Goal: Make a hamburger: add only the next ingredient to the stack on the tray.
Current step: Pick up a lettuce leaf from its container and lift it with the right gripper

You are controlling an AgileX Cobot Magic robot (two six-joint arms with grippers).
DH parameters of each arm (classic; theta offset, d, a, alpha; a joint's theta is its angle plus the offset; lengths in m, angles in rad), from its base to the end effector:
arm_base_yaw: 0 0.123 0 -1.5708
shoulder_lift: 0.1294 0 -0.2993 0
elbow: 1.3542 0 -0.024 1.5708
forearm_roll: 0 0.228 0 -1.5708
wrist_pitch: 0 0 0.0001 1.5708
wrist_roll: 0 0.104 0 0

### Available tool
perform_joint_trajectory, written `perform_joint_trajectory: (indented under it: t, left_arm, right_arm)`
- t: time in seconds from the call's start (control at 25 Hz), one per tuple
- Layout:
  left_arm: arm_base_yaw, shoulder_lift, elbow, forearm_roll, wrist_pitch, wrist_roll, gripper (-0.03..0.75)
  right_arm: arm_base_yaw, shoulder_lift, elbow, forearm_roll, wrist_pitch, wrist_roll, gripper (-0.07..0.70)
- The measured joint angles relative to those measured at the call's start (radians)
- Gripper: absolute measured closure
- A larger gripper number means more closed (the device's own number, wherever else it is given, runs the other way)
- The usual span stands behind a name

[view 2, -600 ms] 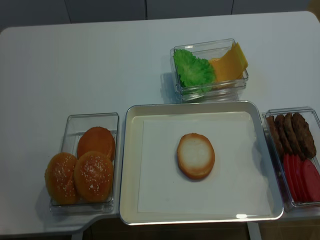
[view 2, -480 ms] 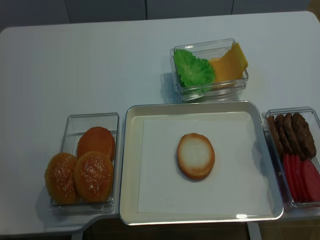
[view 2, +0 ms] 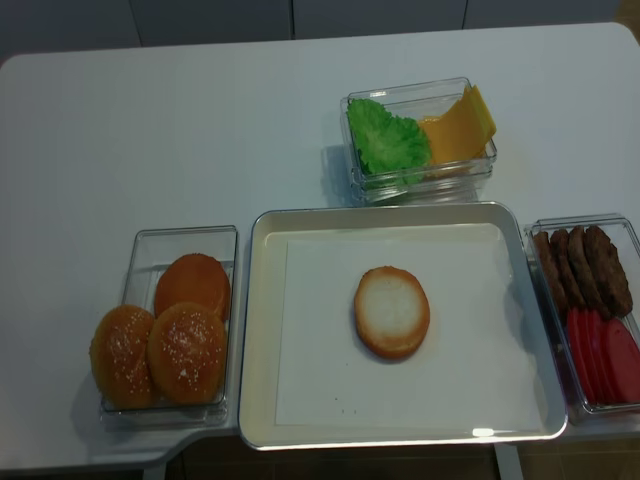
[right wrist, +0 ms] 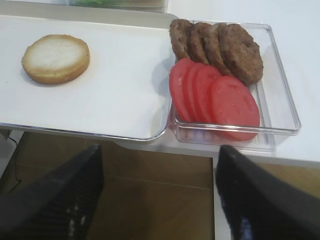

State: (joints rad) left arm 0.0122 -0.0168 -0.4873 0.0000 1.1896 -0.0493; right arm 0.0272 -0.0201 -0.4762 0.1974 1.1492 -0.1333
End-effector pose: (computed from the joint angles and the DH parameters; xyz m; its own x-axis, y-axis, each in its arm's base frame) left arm -0.0356 -0.0004 0.2450 -0.5619 -0.0561 -0.8253 -0.0399 0.9984 -0.0407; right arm -0.0342 0.0177 0.2470 -0.5197 -0.0649 -0.8519 -0.2056 0.9773 0.0509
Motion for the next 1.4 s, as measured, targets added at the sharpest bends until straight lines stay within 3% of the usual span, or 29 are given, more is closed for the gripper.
perform_joint_trajectory:
  t: [0.76, 0.96, 1.08, 1.2, 1.4]
  left_arm:
    - [0.0, 0.0, 0.0, 0.0, 0.0, 0.0, 0.416]
    - [0.0, 0.0, 0.0, 0.0, 0.0, 0.0, 0.416]
    - [0.0, 0.0, 0.0, 0.0, 0.0, 0.0, 0.416]
    - [0.0, 0.0, 0.0, 0.0, 0.0, 0.0, 0.416]
    - [0.0, 0.0, 0.0, 0.0, 0.0, 0.0, 0.416]
  right_arm:
    - [0.0, 0.0, 0.0, 0.0, 0.0, -0.001, 0.101]
    - [0.0, 0.0, 0.0, 0.013, -0.003, 0.01, 0.144]
    - [0.0, 0.0, -0.01, 0.079, -0.073, 0.02, 0.174]
    - [0.0, 0.023, -0.04, 0.175, -0.216, 0.022, 0.182]
    - [0.0, 0.24, -0.147, 0.267, -0.367, 0.022, 0.185]
